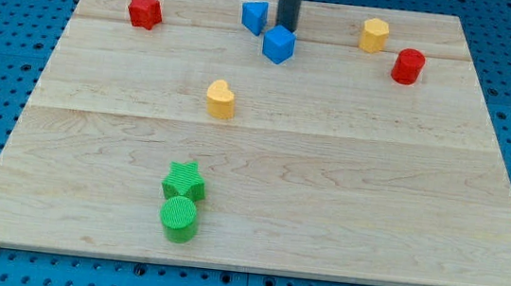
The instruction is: Move the blue cube down and a bit right
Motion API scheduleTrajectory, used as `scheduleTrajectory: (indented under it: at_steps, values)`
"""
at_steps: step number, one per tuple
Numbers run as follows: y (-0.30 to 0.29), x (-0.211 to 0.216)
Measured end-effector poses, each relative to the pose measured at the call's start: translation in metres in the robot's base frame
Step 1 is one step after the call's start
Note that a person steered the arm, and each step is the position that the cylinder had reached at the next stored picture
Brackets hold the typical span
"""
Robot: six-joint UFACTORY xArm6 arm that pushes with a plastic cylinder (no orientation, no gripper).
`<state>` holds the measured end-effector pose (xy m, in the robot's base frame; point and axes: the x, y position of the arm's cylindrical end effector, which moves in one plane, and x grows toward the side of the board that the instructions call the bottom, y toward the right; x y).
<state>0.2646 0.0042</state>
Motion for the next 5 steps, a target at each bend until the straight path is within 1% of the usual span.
scheduleTrajectory:
  at_steps: [1, 2, 3, 4, 5]
  values:
    - [-0.024, 0.020]
    - [-0.024, 0.027]
    - [-0.021, 0.075]
    - [0.012, 0.144]
    - [0.008, 0.242]
